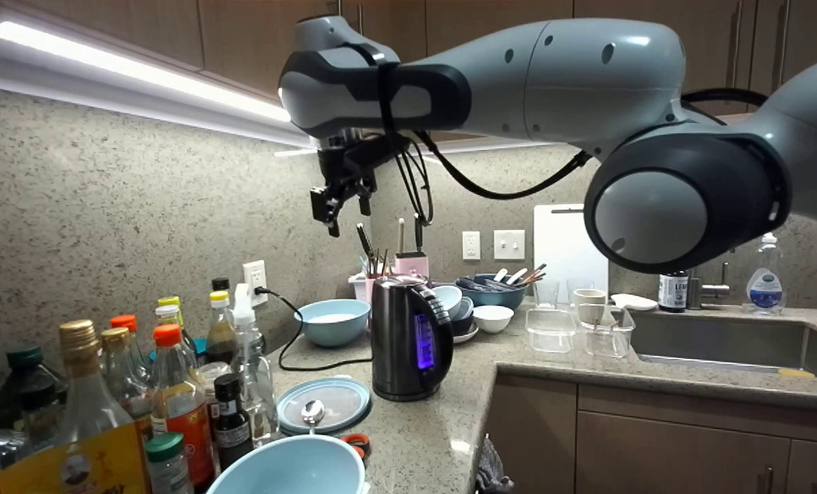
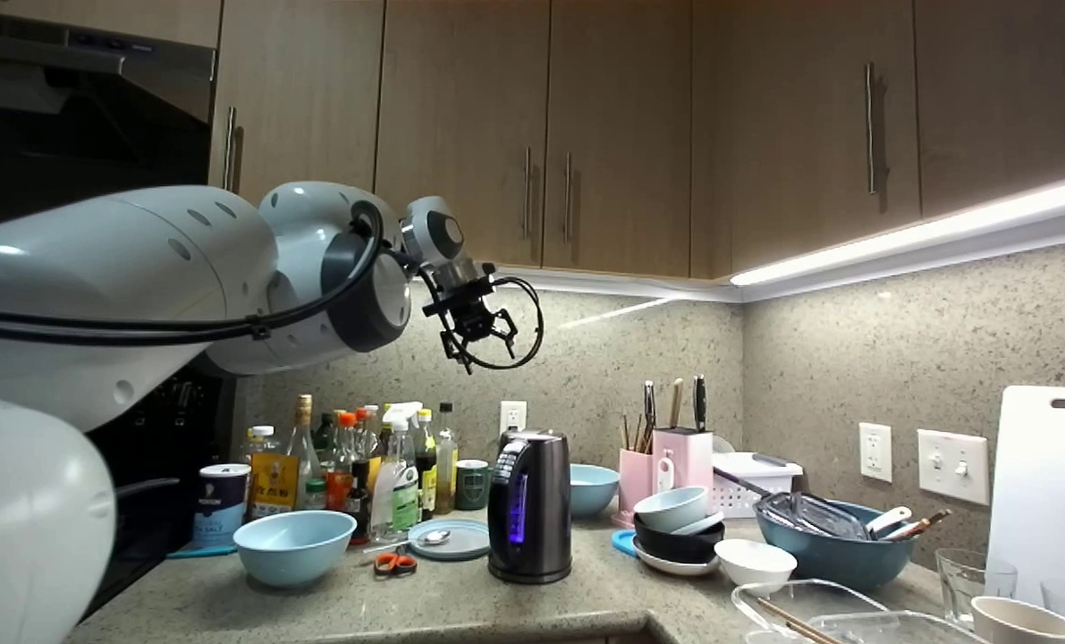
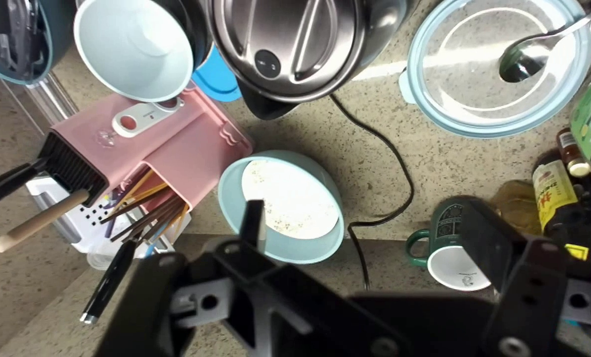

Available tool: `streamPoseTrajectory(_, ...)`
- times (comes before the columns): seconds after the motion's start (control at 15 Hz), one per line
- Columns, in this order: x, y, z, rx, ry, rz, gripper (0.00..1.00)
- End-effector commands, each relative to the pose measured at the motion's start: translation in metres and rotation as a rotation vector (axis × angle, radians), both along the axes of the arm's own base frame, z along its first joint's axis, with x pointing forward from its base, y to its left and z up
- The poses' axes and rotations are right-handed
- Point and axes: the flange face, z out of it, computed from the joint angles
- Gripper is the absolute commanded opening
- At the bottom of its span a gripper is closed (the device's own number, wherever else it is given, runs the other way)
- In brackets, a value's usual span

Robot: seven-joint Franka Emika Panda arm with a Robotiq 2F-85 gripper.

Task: Close the kettle

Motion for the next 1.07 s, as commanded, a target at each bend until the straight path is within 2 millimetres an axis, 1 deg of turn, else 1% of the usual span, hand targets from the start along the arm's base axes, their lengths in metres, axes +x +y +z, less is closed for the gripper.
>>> streamPoseTrajectory(0.0, -0.020, -0.014, 0.051, -0.018, -0.021, -0.033, 1.00)
streamPoseTrajectory(0.2, -0.042, -0.021, 0.099, 0.027, -0.054, -0.027, 1.00)
streamPoseTrajectory(0.47, -0.068, -0.023, 0.150, 0.102, -0.100, 0.002, 1.00)
streamPoseTrajectory(0.6, -0.078, -0.028, 0.175, 0.143, -0.155, -0.019, 1.00)
streamPoseTrajectory(0.67, -0.068, -0.021, 0.156, 0.098, -0.133, -0.003, 1.00)
streamPoseTrajectory(0.8, -0.076, -0.025, 0.172, 0.115, -0.153, -0.005, 1.00)
streamPoseTrajectory(0.87, -0.077, -0.026, 0.174, 0.118, -0.157, -0.005, 1.00)
streamPoseTrajectory(1.0, -0.077, -0.027, 0.173, 0.118, -0.154, -0.006, 1.00)
